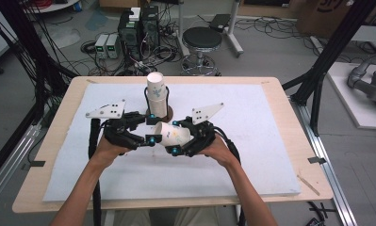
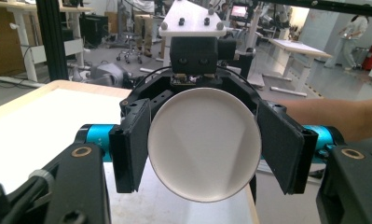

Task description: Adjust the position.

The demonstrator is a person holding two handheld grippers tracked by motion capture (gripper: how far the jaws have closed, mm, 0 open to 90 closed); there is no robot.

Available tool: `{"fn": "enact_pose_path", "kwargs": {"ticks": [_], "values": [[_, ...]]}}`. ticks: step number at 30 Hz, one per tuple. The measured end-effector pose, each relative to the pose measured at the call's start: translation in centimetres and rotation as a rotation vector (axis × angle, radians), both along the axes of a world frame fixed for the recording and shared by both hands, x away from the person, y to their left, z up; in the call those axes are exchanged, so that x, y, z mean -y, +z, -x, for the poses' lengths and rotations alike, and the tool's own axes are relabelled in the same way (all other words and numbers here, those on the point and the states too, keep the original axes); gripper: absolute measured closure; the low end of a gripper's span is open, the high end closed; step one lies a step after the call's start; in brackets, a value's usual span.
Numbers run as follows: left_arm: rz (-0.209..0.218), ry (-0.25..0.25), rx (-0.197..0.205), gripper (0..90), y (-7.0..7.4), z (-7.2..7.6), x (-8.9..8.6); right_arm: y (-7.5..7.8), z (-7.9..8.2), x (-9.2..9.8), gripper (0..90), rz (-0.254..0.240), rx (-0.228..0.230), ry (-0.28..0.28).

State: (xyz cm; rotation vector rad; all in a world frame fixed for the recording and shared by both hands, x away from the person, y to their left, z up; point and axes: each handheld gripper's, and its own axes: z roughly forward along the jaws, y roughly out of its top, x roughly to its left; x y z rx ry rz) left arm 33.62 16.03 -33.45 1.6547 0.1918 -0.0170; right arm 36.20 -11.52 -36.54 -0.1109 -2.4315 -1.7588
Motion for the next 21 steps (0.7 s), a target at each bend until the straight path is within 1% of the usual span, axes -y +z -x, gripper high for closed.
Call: {"fn": "enact_pose_path", "kwargs": {"ticks": [7,9,21], "values": [[0.003,0.005,0.003,37.5,0.07,0.04,-0.3,0.1,-0.09,0.28,19.5,-0.011,-0.004,-0.003],[0.004,0.006,0.001,37.5,0.08,0.04,-0.31,0.1,-0.06,0.27,22.7,-0.011,-0.004,0.004],[0.008,0.002,0.001,37.4,0.04,-0.02,-0.32,0.21,-0.08,0.49,28.8,-0.012,0.003,0.014]]}}
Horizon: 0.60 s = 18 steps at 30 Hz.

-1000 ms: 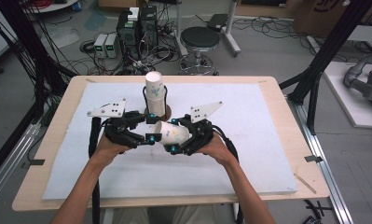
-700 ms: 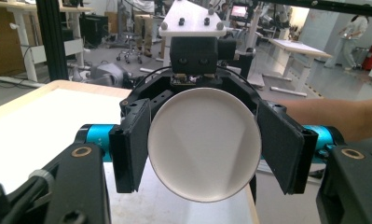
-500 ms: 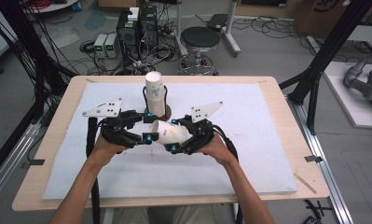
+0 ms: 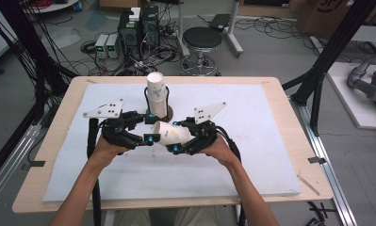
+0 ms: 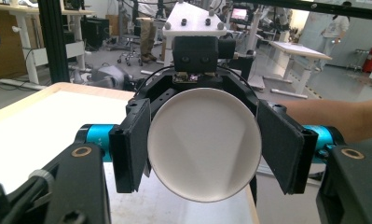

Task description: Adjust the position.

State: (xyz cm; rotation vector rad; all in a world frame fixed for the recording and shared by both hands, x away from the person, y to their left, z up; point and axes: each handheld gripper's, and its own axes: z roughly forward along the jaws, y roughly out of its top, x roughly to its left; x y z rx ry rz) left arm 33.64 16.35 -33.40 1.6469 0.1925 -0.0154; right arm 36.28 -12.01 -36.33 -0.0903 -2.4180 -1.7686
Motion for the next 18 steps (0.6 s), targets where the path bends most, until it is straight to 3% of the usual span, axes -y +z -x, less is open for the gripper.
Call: {"fn": "enact_pose_path", "kwargs": {"ticks": [12,14,16,17,18], "values": [[0.015,0.003,-0.008,36.6,-0.02,0.02,0.07,0.07,0.0,0.08,29.0,-0.003,-0.002,-0.002],[0.02,0.007,-0.007,30.0,0.0,0.05,0.09,0.1,0.0,0.17,29.0,0.001,-0.004,-0.009],[0.029,0.013,0.011,11.5,0.06,0.15,0.04,0.1,-0.06,0.2,29.0,-0.003,-0.002,-0.013],[0.036,0.043,0.0,11.5,0.05,0.08,-0.03,0.13,-0.08,0.31,29.0,-0.001,-0.007,-0.018],[0.041,0.044,0.006,4.1,0.0,0.04,-0.11,0.16,-0.14,0.44,29.0,-0.005,-0.007,-0.019]]}}
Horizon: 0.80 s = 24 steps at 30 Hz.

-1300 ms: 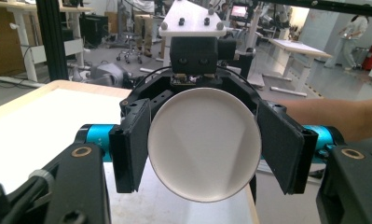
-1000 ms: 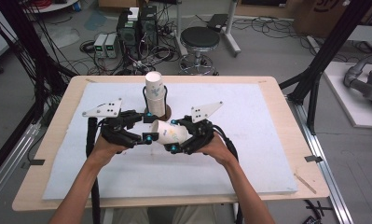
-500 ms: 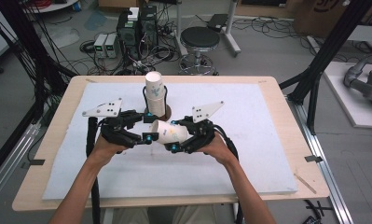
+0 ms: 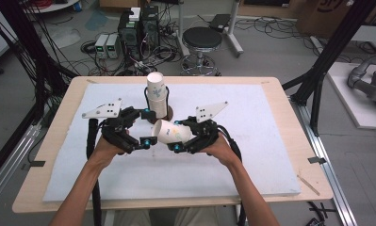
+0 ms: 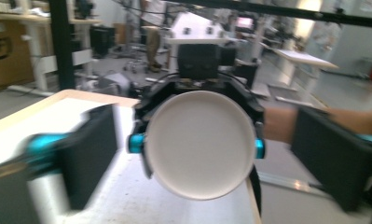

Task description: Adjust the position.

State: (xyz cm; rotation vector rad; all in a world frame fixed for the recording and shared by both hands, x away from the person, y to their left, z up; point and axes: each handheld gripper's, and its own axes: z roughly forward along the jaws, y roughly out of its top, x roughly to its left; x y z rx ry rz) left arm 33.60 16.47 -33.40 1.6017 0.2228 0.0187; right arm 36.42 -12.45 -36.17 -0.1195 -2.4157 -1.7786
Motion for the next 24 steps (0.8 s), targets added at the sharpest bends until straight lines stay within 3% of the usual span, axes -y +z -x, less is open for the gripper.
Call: {"fn": "enact_pose_path", "kwargs": {"ticks": [4,12,15,18,22,24], "values": [[-0.006,0.016,0.006,1.7,-0.1,0.0,-0.4,0.1,0.1,0.2,29.1,0.002,0.0,-0.005],[-0.092,0.021,-0.016,1.7,-0.2,0.3,-0.4,0.2,0.1,0.3,29.1,0.022,-0.004,-0.021],[-0.162,0.047,-0.028,1.8,-0.2,0.6,-0.5,0.3,0.2,0.5,29.2,0.045,-0.014,-0.029],[-0.193,0.055,-0.051,1.8,-0.2,0.7,-0.6,0.3,0.3,0.7,29.4,0.065,-0.018,-0.04],[-0.298,0.076,-0.095,1.8,-0.4,0.9,-1.1,0.4,0.4,0.9,29.5,0.105,-0.011,-0.061],[-0.311,0.077,-0.104,1.8,-0.4,0.9,-1.3,0.5,0.5,1.0,29.5,0.109,-0.015,-0.064]]}}
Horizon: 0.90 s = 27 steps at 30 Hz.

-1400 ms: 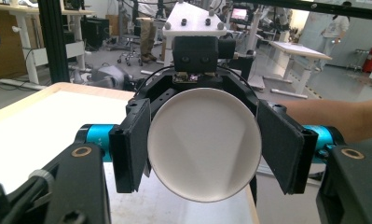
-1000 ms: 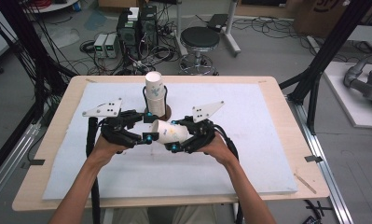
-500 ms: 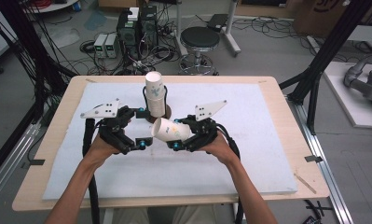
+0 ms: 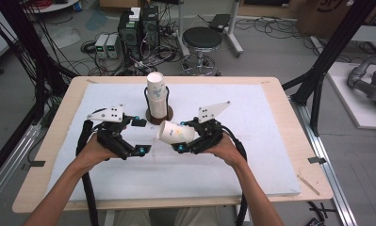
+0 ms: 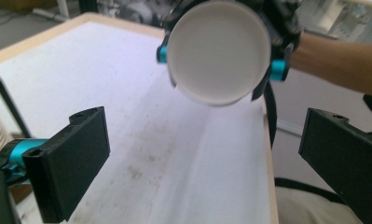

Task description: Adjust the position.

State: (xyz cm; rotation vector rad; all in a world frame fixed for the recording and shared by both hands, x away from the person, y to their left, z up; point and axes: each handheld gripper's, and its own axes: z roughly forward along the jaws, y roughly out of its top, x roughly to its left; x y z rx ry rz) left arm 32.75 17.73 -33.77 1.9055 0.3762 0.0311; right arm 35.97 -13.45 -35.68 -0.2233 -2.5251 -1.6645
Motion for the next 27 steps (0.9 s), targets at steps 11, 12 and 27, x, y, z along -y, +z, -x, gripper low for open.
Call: {"fn": "enact_pose_path", "kwargs": {"ticks": [11,12,27], "values": [[-0.162,-0.015,-0.022,1.8,0.3,0.0,-0.4,2.0,0.4,-1.0,29.5,0.158,0.062,0.018],[-0.171,-0.015,-0.024,1.8,0.3,0.0,-0.4,2.3,0.4,-1.2,29.5,0.187,0.073,0.021],[-0.379,-0.072,-0.068,1.9,-0.2,-0.2,0.8,3.5,0.3,-3.3,29.4,0.483,0.128,0.06]]}}
